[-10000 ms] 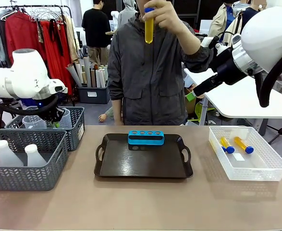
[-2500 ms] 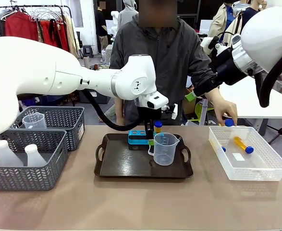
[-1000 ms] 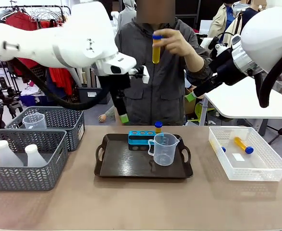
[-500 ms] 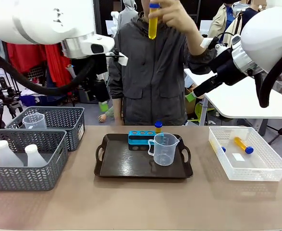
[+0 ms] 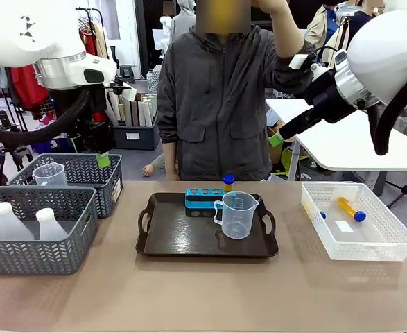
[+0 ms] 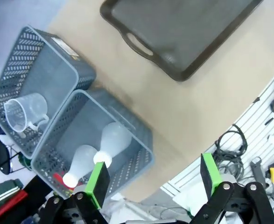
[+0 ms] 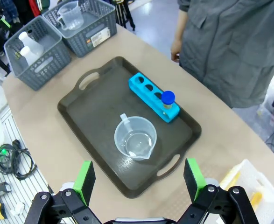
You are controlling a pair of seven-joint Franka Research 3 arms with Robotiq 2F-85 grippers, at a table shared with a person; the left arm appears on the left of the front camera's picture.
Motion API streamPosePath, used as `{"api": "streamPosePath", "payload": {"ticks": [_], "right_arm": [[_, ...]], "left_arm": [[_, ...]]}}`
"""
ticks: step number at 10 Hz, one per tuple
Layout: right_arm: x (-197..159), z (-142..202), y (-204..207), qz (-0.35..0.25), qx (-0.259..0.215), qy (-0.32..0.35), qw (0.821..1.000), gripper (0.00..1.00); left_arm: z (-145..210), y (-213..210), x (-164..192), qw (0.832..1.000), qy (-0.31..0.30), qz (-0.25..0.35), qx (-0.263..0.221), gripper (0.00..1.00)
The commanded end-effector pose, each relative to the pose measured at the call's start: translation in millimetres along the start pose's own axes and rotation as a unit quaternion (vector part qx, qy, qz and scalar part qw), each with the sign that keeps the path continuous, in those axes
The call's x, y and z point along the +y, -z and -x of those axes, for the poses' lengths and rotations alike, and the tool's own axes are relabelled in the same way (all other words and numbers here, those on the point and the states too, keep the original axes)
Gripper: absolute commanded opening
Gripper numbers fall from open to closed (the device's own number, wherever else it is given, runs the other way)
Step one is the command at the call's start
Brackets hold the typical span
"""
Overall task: Prepare the laboratory tools.
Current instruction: Pick up one Small flask and place it on the Handle tray.
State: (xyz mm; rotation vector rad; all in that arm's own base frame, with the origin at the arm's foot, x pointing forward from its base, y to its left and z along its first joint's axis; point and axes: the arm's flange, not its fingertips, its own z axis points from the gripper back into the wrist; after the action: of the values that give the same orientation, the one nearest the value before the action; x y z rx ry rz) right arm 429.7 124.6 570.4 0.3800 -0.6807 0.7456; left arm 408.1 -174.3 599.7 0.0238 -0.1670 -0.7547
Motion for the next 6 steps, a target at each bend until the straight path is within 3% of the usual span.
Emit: {"api": "streamPosePath", "payload": {"ticks": [1, 6], "right_arm": [[-1.1, 0.0, -0.3, -0.009, -0.009, 0.000, 1.000, 1.00], [-1.1, 0.0, -0.3, -0.009, -0.009, 0.000, 1.000, 1.00]], "left_arm": [[-0.9, -1.7, 0.4, 1.000, -0.005, 0.007, 0.004, 1.00], [-0.9, -1.7, 0.4, 1.000, -0.005, 0.007, 0.004, 1.00]]}}
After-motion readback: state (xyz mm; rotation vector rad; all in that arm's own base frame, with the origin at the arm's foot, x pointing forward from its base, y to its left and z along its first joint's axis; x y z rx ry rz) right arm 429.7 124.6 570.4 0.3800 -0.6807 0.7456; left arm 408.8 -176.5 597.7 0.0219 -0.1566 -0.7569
